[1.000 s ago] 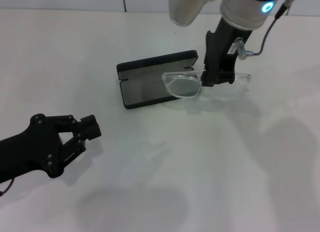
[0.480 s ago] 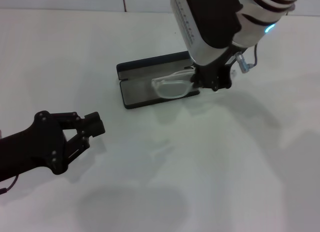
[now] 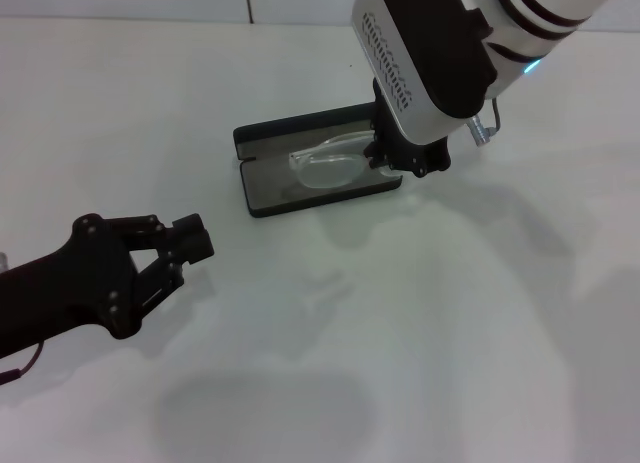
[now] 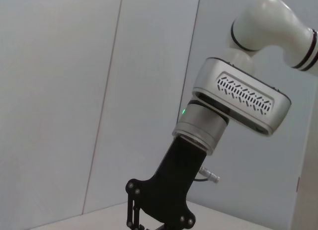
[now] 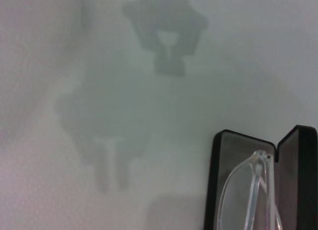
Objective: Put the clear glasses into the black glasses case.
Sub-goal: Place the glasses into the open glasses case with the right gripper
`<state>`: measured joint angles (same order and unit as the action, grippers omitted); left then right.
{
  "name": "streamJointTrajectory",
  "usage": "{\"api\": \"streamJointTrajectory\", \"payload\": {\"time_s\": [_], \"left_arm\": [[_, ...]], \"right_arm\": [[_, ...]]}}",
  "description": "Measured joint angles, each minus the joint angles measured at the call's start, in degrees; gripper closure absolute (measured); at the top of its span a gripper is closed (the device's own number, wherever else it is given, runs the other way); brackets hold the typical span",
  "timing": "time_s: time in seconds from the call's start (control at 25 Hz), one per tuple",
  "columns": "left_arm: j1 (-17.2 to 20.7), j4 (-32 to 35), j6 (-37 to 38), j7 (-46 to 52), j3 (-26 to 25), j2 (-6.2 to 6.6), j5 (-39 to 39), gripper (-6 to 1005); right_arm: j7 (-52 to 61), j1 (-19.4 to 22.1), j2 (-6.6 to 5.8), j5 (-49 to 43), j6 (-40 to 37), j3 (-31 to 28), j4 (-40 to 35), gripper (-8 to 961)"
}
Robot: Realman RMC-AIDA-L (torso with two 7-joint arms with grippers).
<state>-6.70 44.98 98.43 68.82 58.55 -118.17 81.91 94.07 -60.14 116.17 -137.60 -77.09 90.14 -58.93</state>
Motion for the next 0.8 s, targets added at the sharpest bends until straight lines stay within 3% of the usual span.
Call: {"api": "streamJointTrajectory", "payload": {"time_s": [0.24, 0.8], "left_arm": [[-0.1, -0.1, 0.0, 0.2, -1.3, -0.79, 0.1, 855], [-1.3, -0.3, -0.2, 0.3, -1.4, -0.83, 0.1, 856]], "right_arm": [[-2.3, 0.4, 0.07, 0.4, 2.5, 0.0, 1.3, 905], [-2.4, -0.3, 0.11, 2.9, 6.6, 0.9, 4.9, 900]]}}
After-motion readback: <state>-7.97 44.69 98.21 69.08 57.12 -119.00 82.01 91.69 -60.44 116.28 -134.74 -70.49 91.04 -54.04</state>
